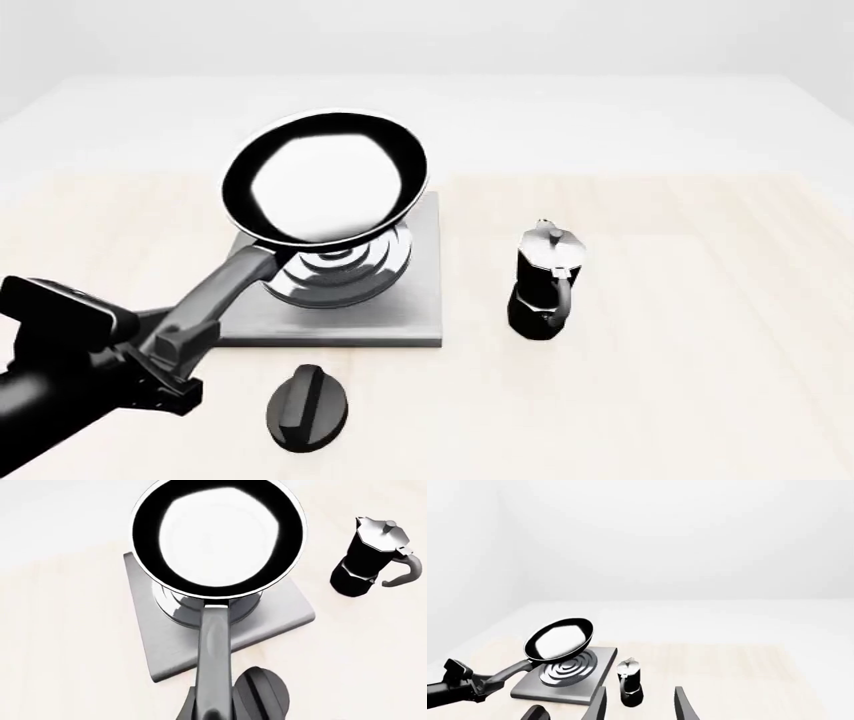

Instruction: Put the frying pan on the stove.

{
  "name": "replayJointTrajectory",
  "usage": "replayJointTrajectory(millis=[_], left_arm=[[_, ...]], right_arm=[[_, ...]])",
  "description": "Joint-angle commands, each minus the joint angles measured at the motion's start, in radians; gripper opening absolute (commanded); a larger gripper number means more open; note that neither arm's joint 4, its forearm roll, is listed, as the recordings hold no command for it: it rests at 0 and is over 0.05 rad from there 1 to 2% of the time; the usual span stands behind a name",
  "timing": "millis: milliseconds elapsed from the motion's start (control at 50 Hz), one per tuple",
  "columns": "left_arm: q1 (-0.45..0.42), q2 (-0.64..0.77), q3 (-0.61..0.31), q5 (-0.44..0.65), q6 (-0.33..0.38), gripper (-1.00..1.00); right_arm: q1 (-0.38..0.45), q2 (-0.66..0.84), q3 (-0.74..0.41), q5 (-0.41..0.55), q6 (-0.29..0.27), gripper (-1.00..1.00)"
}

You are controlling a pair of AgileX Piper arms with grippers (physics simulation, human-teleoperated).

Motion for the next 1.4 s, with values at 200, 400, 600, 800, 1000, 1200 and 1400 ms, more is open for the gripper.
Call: replayJointTrajectory(millis=[200,400,600,800,1000,1200,1400], left_arm=[[0.019,0.004,0.017,-0.054,0.006,-1.00],[0.025,0.021,0.030,-0.081,0.001,-1.00],[0.029,0.042,0.055,-0.119,-0.005,-1.00],[0.032,0.076,0.062,-0.155,-0.007,-1.00],[0.038,0.133,0.056,-0.202,-0.010,-1.00],[0.042,0.171,0.051,-0.232,-0.010,-1.00],[0.042,0.203,0.061,-0.266,-0.012,-1.00]], right_arm=[[-0.001,0.000,0.000,0.000,0.000,1.00],[-0.001,0.000,0.000,0.000,0.000,1.00],[-0.003,0.000,0.001,0.000,0.001,1.00],[-0.004,0.000,0.001,0.000,0.001,1.00],[-0.005,0.000,0.002,0.000,0.001,1.00],[-0.004,0.000,0.002,0.000,0.000,1.00],[-0.005,0.000,0.002,0.000,0.000,1.00]])
